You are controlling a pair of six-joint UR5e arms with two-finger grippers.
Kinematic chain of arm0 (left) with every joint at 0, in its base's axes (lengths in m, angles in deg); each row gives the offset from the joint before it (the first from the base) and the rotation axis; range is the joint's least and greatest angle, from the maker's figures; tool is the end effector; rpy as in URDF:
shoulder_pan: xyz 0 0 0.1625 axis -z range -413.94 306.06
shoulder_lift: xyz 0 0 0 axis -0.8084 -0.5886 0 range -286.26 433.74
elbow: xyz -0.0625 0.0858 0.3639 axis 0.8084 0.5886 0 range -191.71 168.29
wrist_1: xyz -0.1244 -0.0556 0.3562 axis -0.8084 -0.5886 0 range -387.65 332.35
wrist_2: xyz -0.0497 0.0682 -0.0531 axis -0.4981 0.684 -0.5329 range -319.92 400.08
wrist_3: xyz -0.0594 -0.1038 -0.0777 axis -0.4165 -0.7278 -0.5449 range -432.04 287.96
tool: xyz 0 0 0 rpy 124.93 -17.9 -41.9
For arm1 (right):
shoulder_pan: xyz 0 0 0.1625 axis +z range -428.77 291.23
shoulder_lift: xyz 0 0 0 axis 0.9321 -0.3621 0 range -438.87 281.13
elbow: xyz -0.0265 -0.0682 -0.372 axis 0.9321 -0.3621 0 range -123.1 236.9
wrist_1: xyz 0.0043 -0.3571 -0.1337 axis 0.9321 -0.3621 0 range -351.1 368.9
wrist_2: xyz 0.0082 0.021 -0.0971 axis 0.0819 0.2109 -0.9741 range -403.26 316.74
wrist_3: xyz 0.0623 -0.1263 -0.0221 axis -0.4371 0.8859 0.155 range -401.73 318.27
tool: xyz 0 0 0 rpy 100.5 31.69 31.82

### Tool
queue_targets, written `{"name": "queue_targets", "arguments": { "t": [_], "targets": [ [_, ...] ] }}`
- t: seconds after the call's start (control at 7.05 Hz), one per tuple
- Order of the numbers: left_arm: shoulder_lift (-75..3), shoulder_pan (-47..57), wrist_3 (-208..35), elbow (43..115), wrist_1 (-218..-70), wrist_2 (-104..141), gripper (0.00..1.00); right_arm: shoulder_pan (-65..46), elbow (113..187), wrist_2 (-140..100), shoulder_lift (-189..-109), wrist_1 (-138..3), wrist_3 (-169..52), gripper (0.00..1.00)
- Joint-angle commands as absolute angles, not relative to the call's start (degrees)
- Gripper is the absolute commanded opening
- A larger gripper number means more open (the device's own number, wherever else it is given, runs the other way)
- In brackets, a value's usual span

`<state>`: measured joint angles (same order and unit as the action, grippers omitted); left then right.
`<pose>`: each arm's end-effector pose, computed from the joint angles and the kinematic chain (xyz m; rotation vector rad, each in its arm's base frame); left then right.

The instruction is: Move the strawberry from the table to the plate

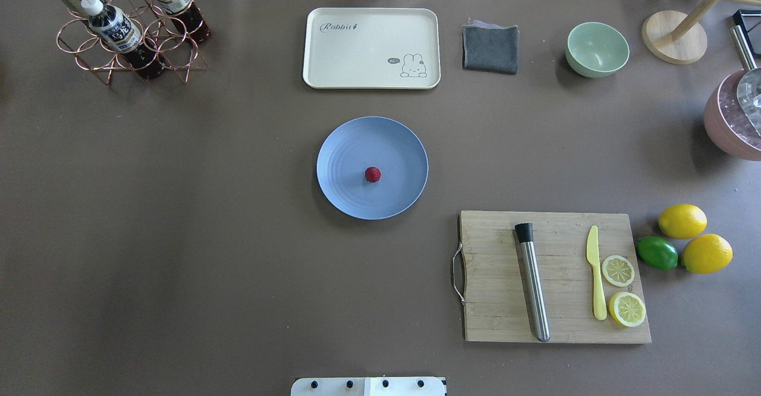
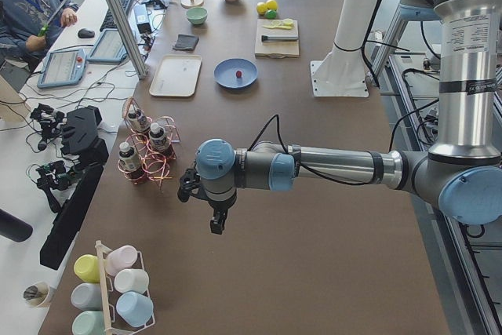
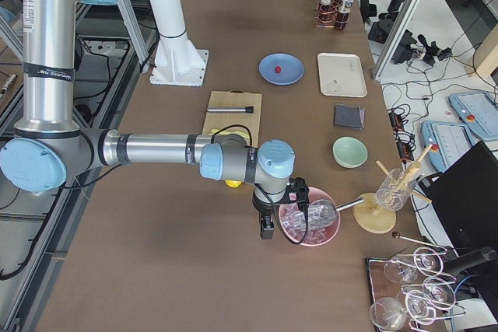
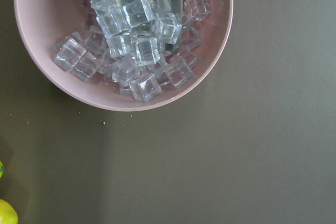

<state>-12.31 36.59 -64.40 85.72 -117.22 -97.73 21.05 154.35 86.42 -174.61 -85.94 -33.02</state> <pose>-0.0317 -0.4349 0.6092 0.1095 0.8293 0.1390 0.0410 -0.4129 0.6440 -0.0007 -0.6948 -0.1299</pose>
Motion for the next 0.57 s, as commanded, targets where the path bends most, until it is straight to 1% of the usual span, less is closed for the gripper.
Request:
{"name": "queue_targets", "arguments": {
  "t": [0.0,0.43],
  "targets": [
    [-12.3,36.6,-64.4,85.8,-117.2,-97.7,1.0,21.1,154.4,86.7,-174.7,-85.9,-32.9,1.0],
    [-12.2,36.6,-64.4,85.8,-117.0,-97.7,1.0,21.1,154.4,86.7,-174.6,-85.9,-32.9,1.0]
  ]
}}
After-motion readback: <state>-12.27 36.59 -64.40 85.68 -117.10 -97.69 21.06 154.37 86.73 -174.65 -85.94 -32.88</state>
